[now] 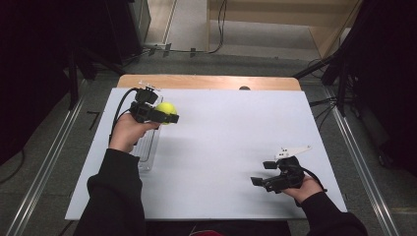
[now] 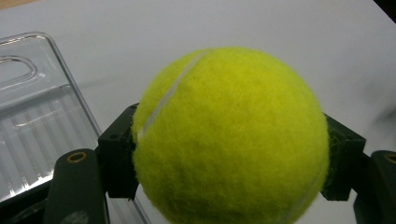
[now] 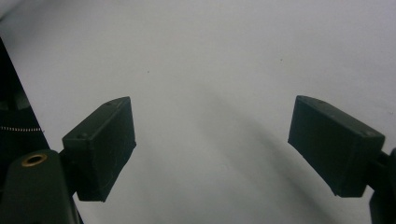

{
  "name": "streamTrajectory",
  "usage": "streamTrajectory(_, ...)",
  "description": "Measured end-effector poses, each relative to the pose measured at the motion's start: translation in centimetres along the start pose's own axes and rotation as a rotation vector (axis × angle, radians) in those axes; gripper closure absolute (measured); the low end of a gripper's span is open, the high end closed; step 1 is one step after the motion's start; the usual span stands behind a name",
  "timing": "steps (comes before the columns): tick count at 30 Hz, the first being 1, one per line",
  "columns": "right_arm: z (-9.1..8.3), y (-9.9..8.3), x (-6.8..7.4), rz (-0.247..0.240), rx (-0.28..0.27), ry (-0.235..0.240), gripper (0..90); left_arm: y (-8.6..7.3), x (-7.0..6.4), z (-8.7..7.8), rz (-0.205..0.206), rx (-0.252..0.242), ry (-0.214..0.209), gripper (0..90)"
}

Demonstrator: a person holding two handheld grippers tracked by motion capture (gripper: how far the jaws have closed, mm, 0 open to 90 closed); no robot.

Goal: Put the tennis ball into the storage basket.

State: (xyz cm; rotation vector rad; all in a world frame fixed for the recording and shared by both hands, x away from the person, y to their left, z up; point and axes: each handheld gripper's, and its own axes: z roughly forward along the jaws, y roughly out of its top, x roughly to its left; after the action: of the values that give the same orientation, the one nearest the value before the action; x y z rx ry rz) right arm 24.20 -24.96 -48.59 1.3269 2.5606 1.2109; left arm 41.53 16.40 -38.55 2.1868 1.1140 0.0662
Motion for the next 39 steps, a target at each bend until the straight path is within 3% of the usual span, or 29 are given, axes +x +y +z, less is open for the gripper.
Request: streamTrajectory(39, 0.0, 0.0, 0.0, -0.004, 0.002, 0.001, 12.8, -1.4, 3.4, -2.3, -0.104, -0.040, 0.112, 26.1)
